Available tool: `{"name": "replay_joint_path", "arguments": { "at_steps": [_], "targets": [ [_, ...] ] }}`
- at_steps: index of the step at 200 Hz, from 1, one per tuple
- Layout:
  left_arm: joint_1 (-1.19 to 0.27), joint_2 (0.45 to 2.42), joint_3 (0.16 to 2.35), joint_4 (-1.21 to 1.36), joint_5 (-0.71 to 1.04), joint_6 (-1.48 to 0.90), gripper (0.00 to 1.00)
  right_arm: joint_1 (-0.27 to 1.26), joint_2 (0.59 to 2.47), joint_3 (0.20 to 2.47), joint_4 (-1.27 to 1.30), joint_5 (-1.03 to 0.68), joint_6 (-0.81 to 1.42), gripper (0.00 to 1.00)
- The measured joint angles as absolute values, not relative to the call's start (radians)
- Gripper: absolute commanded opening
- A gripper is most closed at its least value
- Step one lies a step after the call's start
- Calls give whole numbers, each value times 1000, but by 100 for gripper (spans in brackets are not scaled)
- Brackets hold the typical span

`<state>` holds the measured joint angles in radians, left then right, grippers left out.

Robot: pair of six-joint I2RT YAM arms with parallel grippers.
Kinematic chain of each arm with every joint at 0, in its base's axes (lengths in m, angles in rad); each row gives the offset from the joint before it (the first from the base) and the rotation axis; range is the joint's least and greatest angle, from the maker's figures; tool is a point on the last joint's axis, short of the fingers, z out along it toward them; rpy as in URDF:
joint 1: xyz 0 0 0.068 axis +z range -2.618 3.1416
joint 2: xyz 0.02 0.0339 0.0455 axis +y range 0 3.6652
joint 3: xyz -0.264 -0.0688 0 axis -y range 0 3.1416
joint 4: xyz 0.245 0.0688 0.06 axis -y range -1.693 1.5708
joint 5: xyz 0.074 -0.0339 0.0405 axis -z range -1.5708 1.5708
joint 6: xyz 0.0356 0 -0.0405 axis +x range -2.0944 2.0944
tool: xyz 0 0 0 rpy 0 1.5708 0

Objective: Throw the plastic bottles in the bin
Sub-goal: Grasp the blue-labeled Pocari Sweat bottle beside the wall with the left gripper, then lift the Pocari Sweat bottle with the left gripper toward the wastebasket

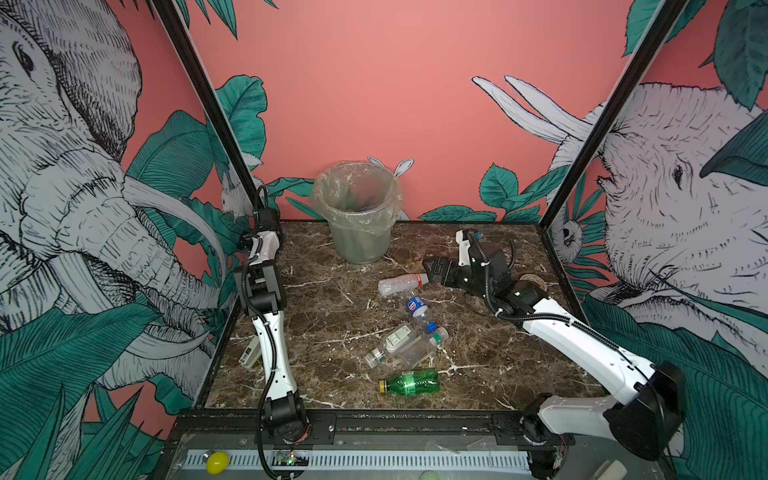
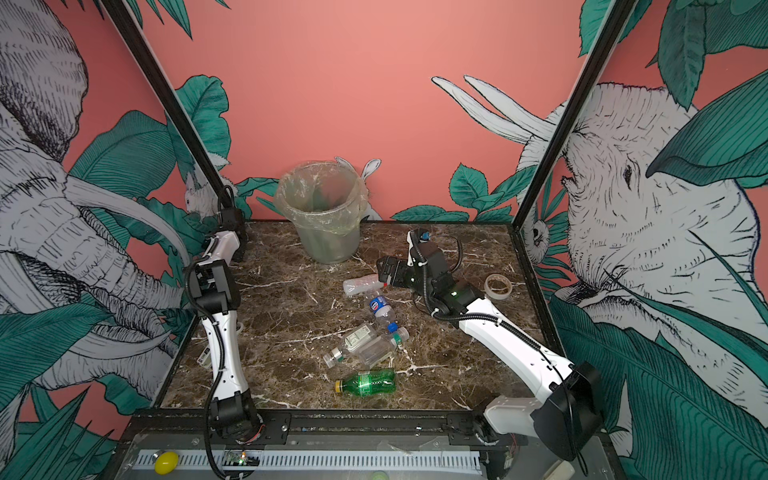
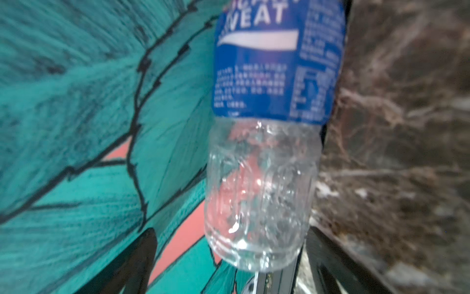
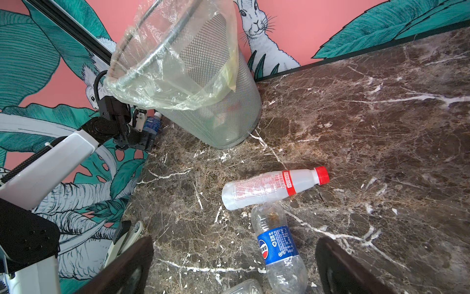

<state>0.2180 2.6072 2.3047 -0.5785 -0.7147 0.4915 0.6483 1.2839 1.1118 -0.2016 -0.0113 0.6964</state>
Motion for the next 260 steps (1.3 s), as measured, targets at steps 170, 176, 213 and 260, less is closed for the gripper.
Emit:
{"name": "replay_joint_path", "arguments": {
  "at_steps": [170,176,213,260],
  "targets": [
    [222,2696,2351,-459,-714,490,38,648,1329,1120,-201,-12,759,99],
    [223,2696,2351,-459,-714,485,36,648,1329,1120,-200,-12,760,99],
    [228,2629,2260,-452,-669,405,23,648,1329,1119,-199,-12,760,99],
    [225,2447,2083,-527,-544,232,8,648,1311,1086,-176,-12,759,99]
  ]
}}
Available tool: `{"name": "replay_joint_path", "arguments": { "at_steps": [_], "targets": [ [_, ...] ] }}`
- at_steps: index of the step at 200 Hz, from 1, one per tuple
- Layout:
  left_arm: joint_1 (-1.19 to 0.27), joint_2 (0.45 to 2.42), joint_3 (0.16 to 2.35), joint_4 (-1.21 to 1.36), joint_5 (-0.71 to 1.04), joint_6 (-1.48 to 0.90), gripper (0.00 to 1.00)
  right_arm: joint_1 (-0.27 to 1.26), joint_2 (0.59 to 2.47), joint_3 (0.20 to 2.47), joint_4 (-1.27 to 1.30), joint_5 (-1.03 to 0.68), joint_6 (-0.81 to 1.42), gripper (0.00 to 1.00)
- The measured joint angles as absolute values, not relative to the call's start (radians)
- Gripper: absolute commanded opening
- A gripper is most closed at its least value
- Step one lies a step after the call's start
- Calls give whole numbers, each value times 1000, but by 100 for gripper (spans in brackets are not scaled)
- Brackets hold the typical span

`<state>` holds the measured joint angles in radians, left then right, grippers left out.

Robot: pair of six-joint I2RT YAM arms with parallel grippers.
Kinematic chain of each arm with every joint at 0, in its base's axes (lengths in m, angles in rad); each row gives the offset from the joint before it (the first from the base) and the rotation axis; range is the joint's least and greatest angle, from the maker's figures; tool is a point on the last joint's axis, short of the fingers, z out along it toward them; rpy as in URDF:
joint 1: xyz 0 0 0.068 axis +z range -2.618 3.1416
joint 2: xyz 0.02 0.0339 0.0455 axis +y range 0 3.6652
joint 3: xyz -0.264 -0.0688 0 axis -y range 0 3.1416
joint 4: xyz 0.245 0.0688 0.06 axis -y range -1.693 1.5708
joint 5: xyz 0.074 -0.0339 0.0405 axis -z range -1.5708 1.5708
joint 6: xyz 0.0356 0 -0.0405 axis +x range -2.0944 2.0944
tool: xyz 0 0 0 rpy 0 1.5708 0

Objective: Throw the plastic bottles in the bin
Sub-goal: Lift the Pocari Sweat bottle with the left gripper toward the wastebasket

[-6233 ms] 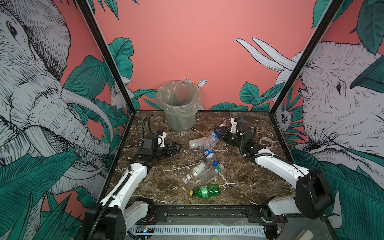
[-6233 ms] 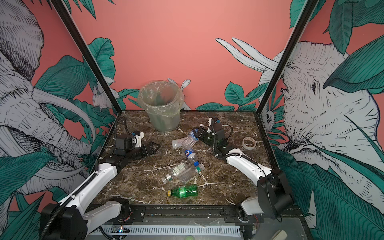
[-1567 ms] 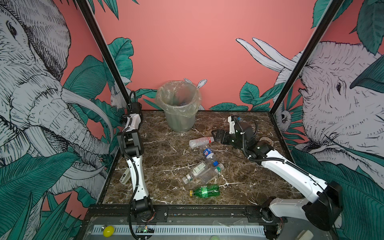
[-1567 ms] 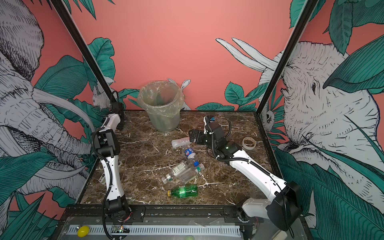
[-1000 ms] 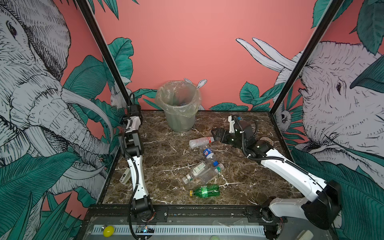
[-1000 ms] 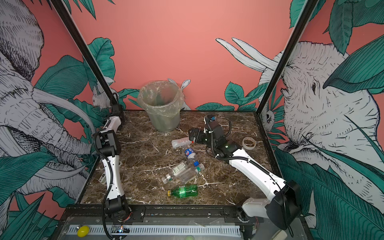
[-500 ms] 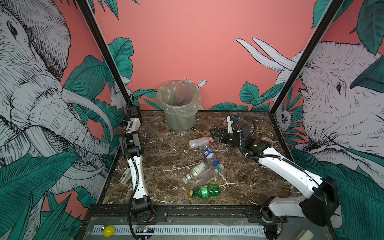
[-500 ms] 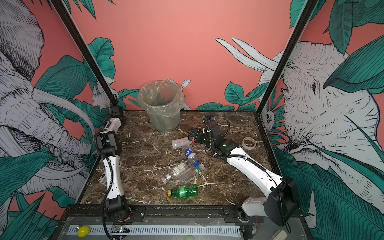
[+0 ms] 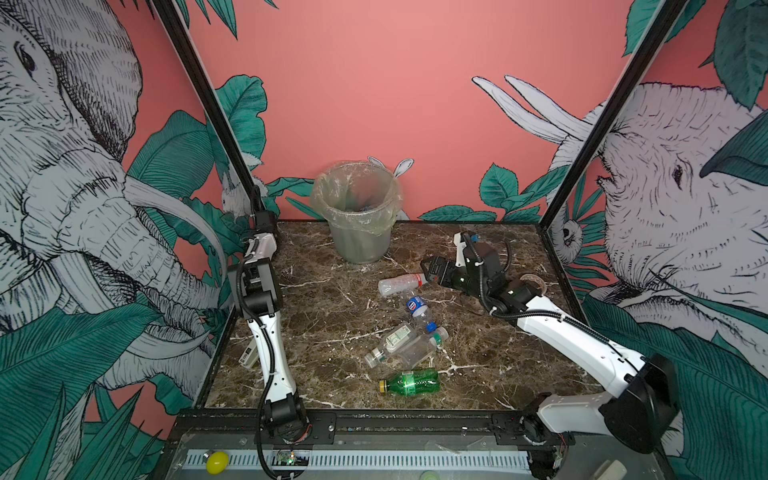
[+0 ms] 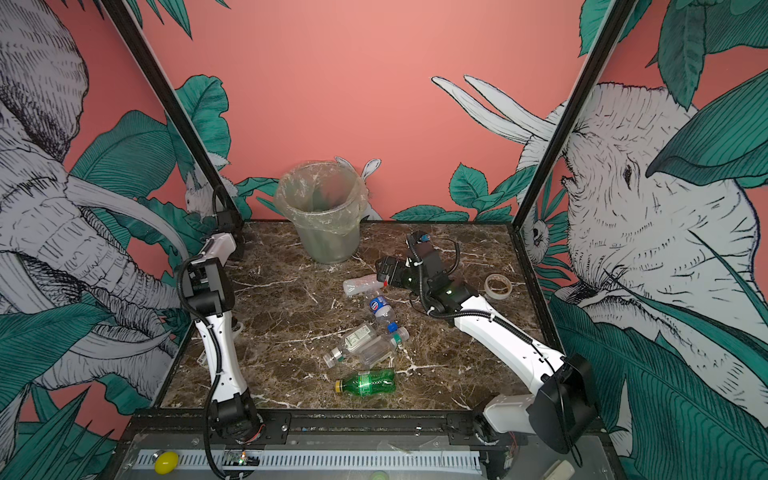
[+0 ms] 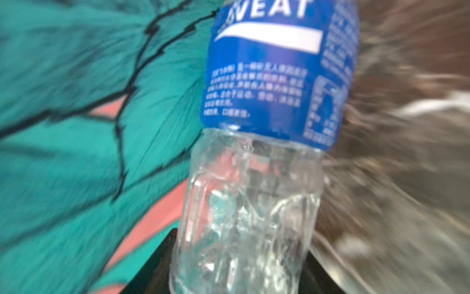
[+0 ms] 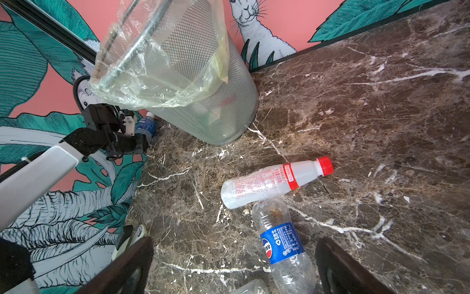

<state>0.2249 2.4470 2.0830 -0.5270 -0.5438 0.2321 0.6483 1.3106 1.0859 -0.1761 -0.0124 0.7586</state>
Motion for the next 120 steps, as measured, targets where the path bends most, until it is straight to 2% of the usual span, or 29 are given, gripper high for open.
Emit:
{"name": "replay_joint_path", "arguments": {
  "at_steps": [24,120],
  "targets": [
    [221,2350,2027,-561,-476,152,3,648,1274,1050,-169,-12,751,99],
    [220,1772,1664,-608,-150,-141,0,648,1096,917,-171,44,683,99]
  ]
}}
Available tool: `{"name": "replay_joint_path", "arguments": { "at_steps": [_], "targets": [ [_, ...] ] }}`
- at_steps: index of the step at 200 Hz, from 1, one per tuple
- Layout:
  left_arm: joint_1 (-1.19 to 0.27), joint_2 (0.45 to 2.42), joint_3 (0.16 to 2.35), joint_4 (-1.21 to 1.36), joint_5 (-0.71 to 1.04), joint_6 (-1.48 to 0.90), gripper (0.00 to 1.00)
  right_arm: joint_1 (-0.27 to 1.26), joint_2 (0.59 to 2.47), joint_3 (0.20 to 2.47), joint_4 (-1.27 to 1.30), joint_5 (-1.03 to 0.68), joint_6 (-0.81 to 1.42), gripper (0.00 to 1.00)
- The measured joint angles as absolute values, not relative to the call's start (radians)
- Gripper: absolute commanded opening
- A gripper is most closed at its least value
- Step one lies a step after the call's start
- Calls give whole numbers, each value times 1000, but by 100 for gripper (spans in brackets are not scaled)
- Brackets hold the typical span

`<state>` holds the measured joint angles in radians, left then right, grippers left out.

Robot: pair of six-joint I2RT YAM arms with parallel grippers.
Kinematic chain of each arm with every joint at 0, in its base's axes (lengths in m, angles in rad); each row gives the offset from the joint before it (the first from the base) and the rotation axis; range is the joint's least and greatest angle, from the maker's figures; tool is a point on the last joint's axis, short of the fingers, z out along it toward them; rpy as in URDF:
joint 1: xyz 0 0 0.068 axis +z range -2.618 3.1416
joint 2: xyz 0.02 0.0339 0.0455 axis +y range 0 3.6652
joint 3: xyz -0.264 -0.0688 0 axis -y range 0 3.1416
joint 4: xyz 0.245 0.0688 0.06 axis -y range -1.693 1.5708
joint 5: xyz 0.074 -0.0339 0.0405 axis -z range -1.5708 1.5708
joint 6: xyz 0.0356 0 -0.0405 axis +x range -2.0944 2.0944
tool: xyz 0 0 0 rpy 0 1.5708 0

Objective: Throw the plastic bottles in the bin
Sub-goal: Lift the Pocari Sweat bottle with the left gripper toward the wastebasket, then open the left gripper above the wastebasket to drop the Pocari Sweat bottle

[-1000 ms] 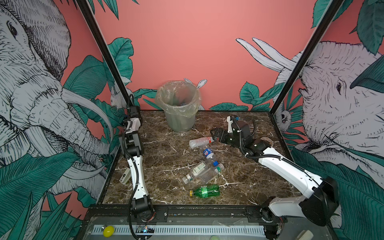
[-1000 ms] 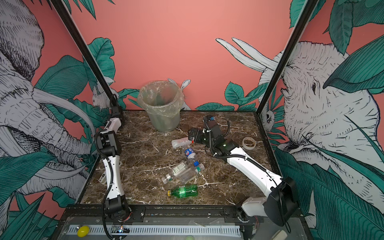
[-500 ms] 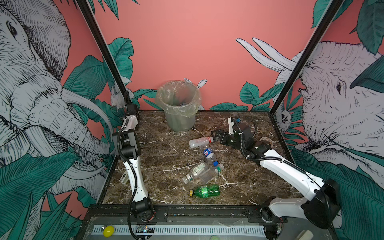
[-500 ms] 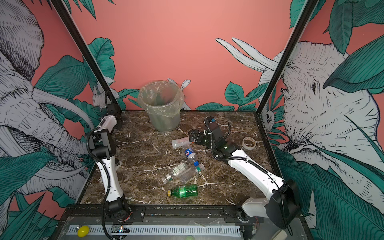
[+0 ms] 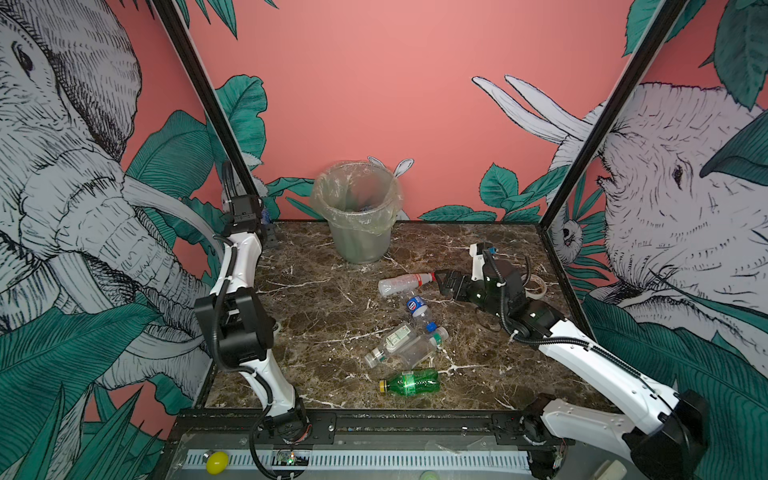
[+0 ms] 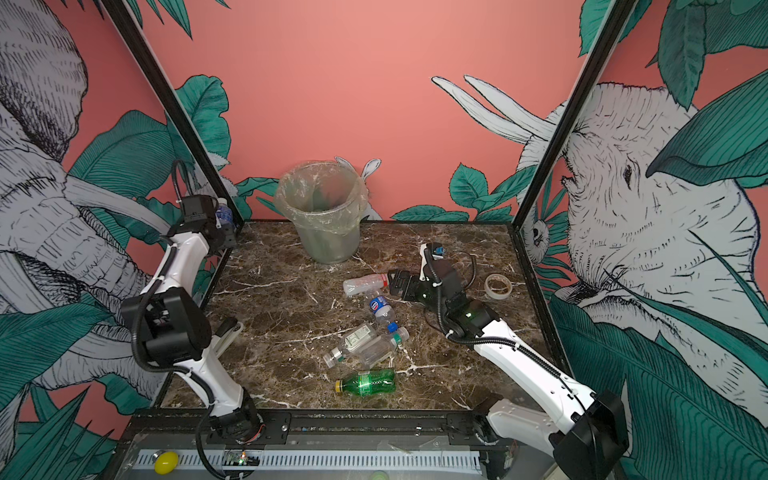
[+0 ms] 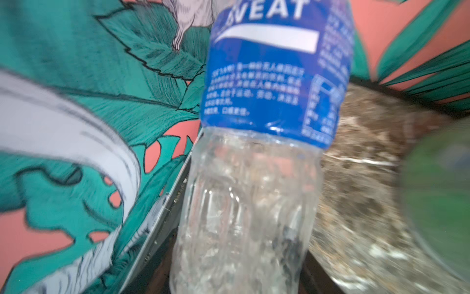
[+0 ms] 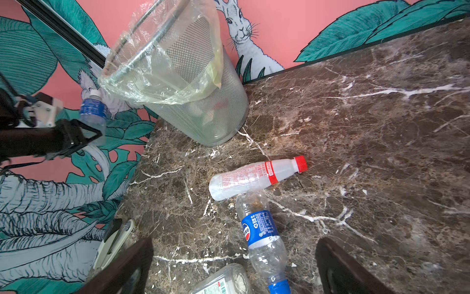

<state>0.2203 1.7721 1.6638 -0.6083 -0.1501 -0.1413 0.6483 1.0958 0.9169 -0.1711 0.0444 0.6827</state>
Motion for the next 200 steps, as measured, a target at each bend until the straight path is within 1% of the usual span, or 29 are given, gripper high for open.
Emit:
{"name": "replay_joint_path", "arguments": {
  "at_steps": [39,60,78,90,105,122,133,142,152,157,158,161,166,168,174,200],
  "targets": [
    [218,1626,1652,-633,53,-277,0,648,1053,860,-178,65,669,99],
    [200,1552,1611,-622,179,-366,0,648,1038,837,-179,71,669,99],
    [145,1496,1570,-606,250,-431,0,648,1033,824,-180,72,669,99],
    [91,1472,1556,-583,305,-477,2,648,1033,820,-181,72,669,99],
    [34,1468,1560,-548,380,-517,2,648,1032,820,-181,72,669,99],
    [-19,1485,1591,-540,429,-546,6,648,1027,820,-182,73,669,99],
    [-44,1500,1618,-532,439,-563,14,648,1017,819,-183,76,669,99],
    [-61,1519,1649,-530,438,-575,27,648,1008,819,-184,80,669,99],
    [-84,1557,1710,-533,434,-590,36,648,1001,819,-184,86,669,99],
    [-92,1590,1757,-538,431,-597,45,648,999,819,-185,91,669,99],
    [-93,1595,1764,-538,431,-598,48,648,998,819,-185,91,669,99],
    [-97,1617,1796,-537,433,-604,63,648,997,819,-185,93,669,99],
    [-102,1661,1860,-544,437,-614,93,648,996,819,-184,96,669,99],
    [-104,1683,1891,-544,442,-615,98,648,996,819,-185,96,669,99],
    [-105,1750,1993,-563,455,-627,99,648,997,819,-185,98,669,99],
    [-111,2131,2616,-709,514,-664,99,648,996,820,-190,99,671,99]
  ]
}}
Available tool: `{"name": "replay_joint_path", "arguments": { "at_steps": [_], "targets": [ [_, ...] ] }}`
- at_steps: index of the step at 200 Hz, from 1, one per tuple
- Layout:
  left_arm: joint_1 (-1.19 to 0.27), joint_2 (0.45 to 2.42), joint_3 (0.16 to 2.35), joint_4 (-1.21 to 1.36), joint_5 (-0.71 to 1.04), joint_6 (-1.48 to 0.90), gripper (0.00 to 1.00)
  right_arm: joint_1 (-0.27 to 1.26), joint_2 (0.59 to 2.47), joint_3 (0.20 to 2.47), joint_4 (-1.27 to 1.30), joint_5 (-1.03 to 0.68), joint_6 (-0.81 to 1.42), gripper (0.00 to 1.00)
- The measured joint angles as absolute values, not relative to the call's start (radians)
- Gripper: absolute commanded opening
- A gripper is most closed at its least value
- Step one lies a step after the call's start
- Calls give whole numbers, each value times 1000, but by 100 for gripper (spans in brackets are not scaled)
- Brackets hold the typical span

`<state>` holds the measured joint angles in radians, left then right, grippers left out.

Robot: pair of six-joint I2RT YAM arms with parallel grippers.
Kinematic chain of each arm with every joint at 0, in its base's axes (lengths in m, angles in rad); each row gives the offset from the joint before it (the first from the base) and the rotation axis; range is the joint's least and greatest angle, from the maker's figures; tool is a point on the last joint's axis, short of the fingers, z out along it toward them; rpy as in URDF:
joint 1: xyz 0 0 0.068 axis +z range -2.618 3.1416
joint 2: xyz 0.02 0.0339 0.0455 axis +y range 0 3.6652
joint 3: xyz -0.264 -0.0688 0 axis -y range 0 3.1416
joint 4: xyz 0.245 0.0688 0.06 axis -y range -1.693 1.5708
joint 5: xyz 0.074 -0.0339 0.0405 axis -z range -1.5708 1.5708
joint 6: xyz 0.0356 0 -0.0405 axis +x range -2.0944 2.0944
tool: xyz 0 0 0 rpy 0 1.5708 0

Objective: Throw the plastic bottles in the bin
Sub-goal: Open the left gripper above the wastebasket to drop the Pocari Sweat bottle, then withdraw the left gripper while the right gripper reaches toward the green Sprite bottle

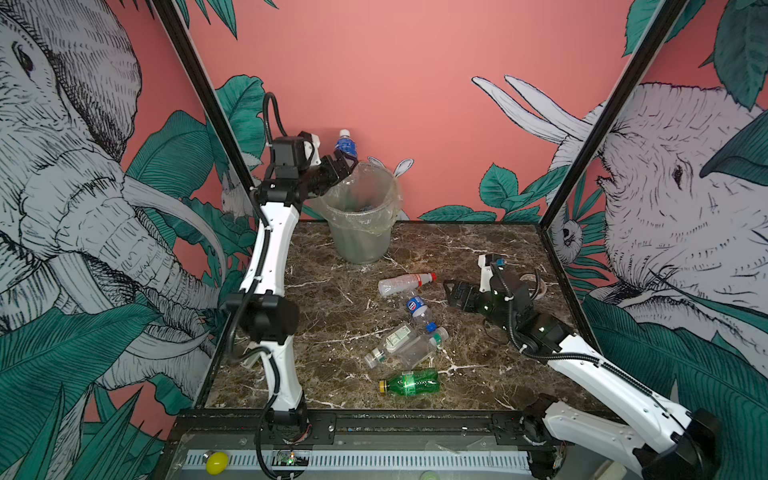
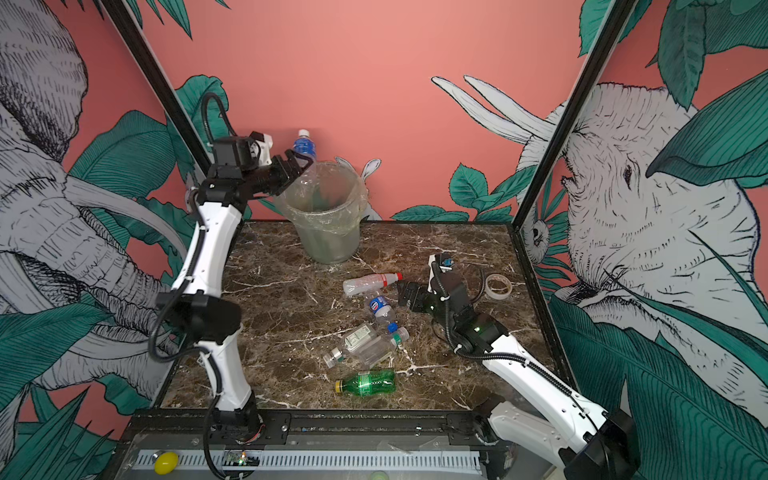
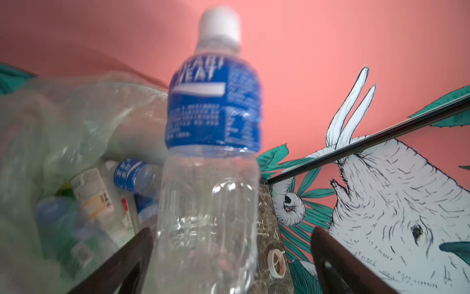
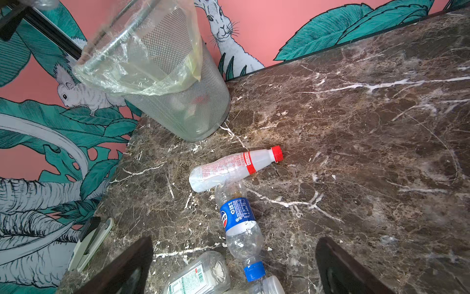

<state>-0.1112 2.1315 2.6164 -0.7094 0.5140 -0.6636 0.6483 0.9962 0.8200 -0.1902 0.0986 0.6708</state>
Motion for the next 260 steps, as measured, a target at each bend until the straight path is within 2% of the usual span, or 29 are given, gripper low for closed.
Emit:
{"name": "replay_joint_path", "arguments": {
  "at_steps": [10,22,58,104,176,260],
  "targets": [
    [-107,2204,2751,-762,516,-667,99,648,992,820,-196,101,673,99],
    [-99,2188,2747,-802,523,-675,99,648,979,820,-204,109,674,99],
    [-71,1771,2208,-705,546,-697,100,648,923,820,-214,162,667,99],
    [-65,1422,1903,-514,594,-667,100,648,940,833,-268,204,643,99],
    [-67,1325,1520,-417,630,-549,99,647,977,833,-336,229,669,99],
    [-67,1169,1188,-307,729,-475,100,647,999,831,-444,216,748,99]
  ]
}}
